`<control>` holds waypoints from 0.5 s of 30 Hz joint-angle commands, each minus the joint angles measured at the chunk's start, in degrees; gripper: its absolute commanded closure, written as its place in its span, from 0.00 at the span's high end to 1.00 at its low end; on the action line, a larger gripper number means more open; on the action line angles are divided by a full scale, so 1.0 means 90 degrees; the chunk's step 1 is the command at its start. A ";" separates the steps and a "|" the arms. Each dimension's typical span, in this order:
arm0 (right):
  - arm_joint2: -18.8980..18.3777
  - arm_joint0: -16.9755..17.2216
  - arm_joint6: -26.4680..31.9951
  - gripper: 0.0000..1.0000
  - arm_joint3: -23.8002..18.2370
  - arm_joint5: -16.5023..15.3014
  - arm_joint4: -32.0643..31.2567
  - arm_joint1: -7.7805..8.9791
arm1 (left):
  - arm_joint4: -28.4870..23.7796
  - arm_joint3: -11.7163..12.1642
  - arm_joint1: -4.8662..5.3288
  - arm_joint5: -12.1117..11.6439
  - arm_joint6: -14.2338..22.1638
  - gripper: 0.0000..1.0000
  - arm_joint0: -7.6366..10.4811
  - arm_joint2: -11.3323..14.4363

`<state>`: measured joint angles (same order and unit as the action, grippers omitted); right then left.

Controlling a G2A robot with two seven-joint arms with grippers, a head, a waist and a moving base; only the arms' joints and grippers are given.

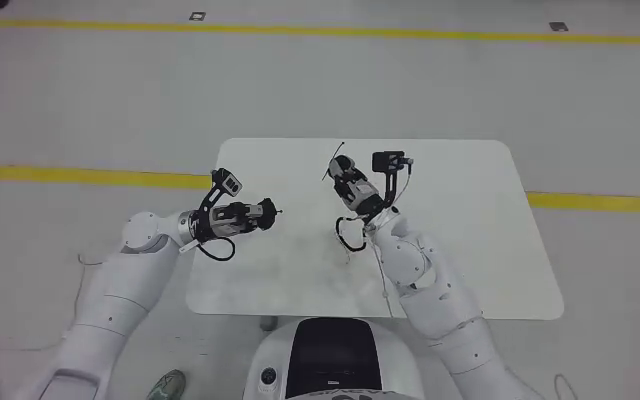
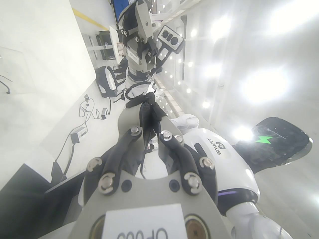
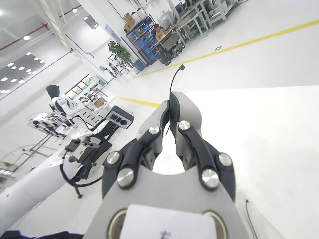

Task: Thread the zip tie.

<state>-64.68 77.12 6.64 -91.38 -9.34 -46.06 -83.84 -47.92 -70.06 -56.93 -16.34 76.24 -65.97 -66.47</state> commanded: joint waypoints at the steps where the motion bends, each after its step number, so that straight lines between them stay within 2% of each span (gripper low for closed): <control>1: -0.0001 -0.0033 -0.0055 0.00 0.0004 -0.0128 -0.0157 0.0012 | 0.0000 0.0000 0.0000 0.0000 0.0000 0.00 0.0000 0.0000; 7: -0.0001 -0.0033 -0.0055 0.00 0.0004 -0.0128 -0.0157 0.0012 | 0.0000 0.0000 0.0000 0.0000 0.0000 0.00 0.0000 0.0000; 10: 0.0013 0.0020 -0.0184 0.00 -0.0090 -0.0099 -0.0210 0.0013 | 0.0198 -0.0157 -0.0026 -0.0085 -0.0468 0.00 -0.0144 0.0116; 13: 0.0122 0.0196 -0.0397 0.00 -0.0268 -0.0063 -0.0763 0.0039 | 0.0591 -0.0326 -0.0063 -0.0315 -0.1109 0.00 -0.0287 0.0274; 15: 0.0174 0.0349 -0.0643 0.00 -0.0374 0.0002 -0.0847 0.0038 | 0.0781 -0.0426 -0.0095 -0.0349 -0.1537 0.00 -0.0340 0.0347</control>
<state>-63.30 79.63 1.94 -94.36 -9.62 -53.25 -83.50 -41.88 -73.43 -57.64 -19.46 64.76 -68.82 -63.70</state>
